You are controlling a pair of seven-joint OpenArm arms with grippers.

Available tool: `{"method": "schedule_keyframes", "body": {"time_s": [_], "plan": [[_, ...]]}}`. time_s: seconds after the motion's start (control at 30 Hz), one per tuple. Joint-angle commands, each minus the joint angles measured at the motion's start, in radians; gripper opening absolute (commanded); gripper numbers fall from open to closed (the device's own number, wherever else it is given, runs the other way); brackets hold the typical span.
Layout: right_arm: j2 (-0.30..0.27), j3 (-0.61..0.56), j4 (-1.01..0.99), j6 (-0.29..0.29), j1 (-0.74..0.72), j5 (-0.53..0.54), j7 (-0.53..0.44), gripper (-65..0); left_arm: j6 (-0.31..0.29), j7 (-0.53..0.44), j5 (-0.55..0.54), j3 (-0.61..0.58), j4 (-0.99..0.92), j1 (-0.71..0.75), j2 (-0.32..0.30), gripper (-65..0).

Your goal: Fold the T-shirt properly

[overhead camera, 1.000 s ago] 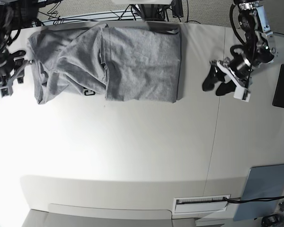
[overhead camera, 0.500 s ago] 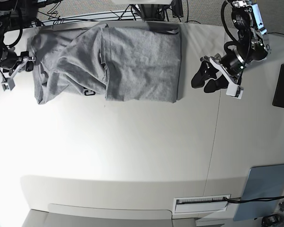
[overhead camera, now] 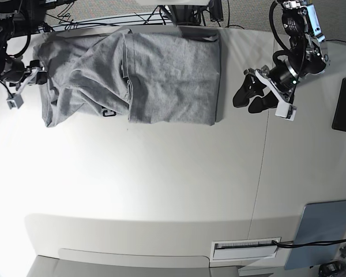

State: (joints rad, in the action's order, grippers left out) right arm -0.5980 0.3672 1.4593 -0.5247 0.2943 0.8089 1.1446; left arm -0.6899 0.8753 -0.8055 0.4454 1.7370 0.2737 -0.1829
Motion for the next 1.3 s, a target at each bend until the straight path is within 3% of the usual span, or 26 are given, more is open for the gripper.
{"method": "schedule_keyframes", "body": {"time_s": [0.0, 0.2, 0.3, 0.5, 0.63, 0.73, 0.8, 0.9, 1.1, 1.27], "plan": [[-0.026, 0.006, 0.011, -0.002, -0.006, -0.002, -0.021, -41.8, -0.008, -0.019, -0.026, 0.001, 0.018, -0.005, -0.008, -30.5], [-0.026, 0.008, 0.011, -0.004, -0.006, -0.006, -0.043, -41.8, -0.008, -0.018, -0.025, 0.001, 0.017, -0.005, -0.008, -30.5], [-0.028, 0.008, 0.011, -0.066, -0.012, -0.005, -0.047, -41.8, -0.008, -0.018, -0.025, 0.001, 0.017, -0.005, -0.008, -30.5], [-0.057, 0.008, 0.011, -0.1, -0.014, -0.005, -0.043, -41.7, -0.008, -0.005, -0.025, 0.001, 0.017, -0.005, 0.0, -30.5], [-0.083, 0.008, 0.011, -0.118, -0.015, -0.005, -0.065, -32.4, -0.008, 0.016, -0.026, 0.001, 0.017, -0.004, 0.003, -30.5], [-0.078, 0.008, 0.011, -0.117, -0.015, -0.04, -0.102, -32.3, -0.008, 0.016, -0.026, 0.001, 0.017, -0.005, 0.003, -30.5], [-0.078, 0.007, 0.011, -0.066, -0.015, -0.077, -0.112, -32.3, -0.008, 0.016, -0.026, 0.001, 0.017, -0.005, 0.003, -30.5], [-0.078, 0.007, 0.011, 0.063, -0.014, -0.085, -0.087, -32.3, -0.008, 0.016, -0.026, 0.001, 0.017, -0.005, 0.003, -30.5], [-0.071, 0.005, 0.011, 0.068, -0.014, -0.064, -0.077, -32.4, -0.008, 0.016, -0.026, 0.001, 0.017, -0.005, 0.003, -30.5], [-0.02, 0.005, 0.011, 0.03, -0.014, -0.057, -0.067, -32.4, -0.008, 0.016, -0.026, 0.001, 0.017, -0.005, 0.003, -30.5]]}}
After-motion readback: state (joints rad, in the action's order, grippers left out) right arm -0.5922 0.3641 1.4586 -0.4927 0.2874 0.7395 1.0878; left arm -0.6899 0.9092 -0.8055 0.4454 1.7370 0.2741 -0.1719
